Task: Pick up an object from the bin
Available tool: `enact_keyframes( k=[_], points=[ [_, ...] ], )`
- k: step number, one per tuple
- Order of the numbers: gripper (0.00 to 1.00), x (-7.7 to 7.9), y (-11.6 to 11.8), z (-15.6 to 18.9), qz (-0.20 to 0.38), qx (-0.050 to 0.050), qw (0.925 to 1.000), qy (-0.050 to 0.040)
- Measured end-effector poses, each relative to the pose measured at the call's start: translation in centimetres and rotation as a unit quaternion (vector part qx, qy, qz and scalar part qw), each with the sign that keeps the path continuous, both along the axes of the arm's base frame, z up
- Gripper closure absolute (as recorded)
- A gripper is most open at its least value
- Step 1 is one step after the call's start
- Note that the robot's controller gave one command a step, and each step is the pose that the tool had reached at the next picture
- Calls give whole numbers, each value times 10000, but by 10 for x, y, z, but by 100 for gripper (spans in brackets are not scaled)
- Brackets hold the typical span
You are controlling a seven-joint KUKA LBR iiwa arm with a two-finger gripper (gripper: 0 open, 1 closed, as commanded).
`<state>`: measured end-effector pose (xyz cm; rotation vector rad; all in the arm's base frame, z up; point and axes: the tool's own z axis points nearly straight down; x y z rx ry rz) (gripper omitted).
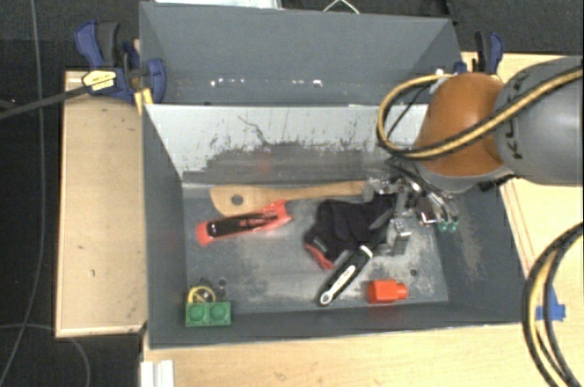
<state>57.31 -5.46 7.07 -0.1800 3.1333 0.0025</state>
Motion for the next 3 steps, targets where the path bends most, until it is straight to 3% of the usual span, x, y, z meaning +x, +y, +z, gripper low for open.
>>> enact_keyframes(
  k=[1, 2, 3],
  points=[
    [0, 12, 0, 1, 202, -8, 9998, -63],
    [100, 3, 0, 1, 51, 0, 10000, -27],
    [100, 3, 0, 1, 53, 0, 10000, -27]
  ],
)
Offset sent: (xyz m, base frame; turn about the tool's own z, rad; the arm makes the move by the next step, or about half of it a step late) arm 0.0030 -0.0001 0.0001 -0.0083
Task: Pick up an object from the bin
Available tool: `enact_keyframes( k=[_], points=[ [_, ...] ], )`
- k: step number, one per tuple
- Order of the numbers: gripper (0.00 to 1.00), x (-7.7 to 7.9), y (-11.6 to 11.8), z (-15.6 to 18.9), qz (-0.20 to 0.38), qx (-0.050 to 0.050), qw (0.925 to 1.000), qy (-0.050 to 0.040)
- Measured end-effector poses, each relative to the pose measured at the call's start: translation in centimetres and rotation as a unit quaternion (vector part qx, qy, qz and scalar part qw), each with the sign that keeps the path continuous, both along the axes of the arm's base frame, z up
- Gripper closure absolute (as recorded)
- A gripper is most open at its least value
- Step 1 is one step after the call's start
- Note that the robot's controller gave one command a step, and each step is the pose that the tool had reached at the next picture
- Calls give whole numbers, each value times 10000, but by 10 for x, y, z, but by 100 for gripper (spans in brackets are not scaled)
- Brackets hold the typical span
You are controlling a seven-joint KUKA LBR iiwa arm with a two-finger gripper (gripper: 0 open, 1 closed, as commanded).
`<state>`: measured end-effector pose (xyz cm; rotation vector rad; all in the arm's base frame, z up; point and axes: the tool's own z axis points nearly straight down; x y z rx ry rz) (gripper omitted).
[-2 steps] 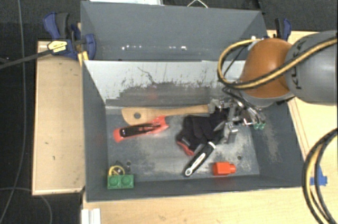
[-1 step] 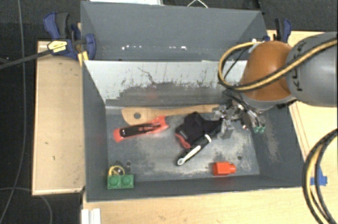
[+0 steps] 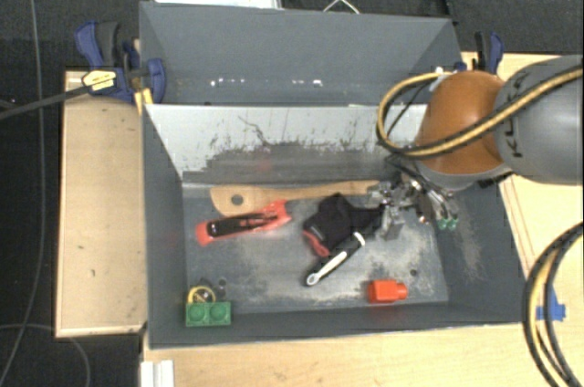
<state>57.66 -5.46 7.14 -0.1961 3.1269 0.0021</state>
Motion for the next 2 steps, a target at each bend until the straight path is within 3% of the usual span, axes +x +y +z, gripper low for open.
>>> enact_keyframes(
  k=[1, 2],
  points=[
    [100, -3, 0, 16, 2, 5, 10000, 48],
    [100, -1, 0, 64, 0, 0, 10000, 10]
  ],
)
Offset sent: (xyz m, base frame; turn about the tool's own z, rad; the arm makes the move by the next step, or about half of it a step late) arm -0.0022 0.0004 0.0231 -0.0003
